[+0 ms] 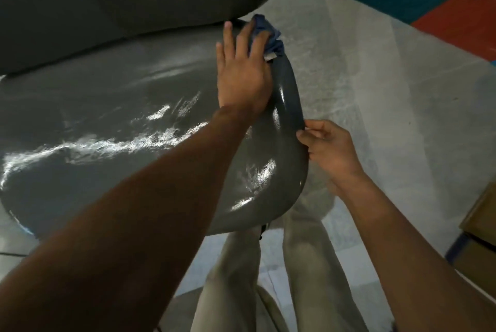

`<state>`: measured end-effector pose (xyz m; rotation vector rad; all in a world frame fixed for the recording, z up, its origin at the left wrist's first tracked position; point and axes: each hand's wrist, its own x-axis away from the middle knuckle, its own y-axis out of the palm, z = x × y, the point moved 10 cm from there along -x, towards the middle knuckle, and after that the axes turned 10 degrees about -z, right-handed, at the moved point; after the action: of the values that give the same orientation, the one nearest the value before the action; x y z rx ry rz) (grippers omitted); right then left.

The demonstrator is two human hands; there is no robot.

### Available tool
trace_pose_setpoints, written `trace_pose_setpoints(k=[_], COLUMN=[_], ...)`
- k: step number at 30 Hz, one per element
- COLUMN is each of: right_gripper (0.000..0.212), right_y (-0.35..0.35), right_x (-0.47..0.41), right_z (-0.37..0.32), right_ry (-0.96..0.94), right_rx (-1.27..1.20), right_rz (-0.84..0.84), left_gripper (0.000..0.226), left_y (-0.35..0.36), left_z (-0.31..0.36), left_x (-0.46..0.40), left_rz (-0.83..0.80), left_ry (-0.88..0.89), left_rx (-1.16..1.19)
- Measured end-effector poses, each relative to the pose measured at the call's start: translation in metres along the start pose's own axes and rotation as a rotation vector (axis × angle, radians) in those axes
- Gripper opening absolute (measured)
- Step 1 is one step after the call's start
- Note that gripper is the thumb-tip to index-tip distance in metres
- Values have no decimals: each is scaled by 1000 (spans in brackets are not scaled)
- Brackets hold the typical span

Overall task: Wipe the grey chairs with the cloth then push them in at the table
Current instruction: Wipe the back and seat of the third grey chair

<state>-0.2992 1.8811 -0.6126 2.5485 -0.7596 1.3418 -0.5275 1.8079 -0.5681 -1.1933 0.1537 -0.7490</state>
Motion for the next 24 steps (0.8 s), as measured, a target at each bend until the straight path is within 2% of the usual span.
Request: trace_pose_setpoints(k=[3,6,8,11,14,17,20,24], right_gripper=[37,33,32,31,23,18,15,19], right_y=[3,4,4,2,2,2,3,4], right_x=[1,1,0,-1,0,0,2,6], right_z=[-2,-4,-4,-4,-2,-1,-4,-5], right_ry=[12,14,18,9,-13,-31,-16,17], right_rx=[9,12,10,3,6,-5,4,-44], right_rz=[-2,-11,-12,-7,3,16,27,17], left_gripper=[52,51,56,57,53,57,53,51], left_y=[12,43,55,50,21,10,21,62], left_z=[15,16,10,2,-1,5,28,25], left_x=[65,173,211,175,87,37,74,209], left_rz=[20,-103,-179,-162,-3,48,48,-145], left_ry=[120,226,265,235,52,-82,56,267], left_rx=[46,39,-22,-29,70,128,91,-35])
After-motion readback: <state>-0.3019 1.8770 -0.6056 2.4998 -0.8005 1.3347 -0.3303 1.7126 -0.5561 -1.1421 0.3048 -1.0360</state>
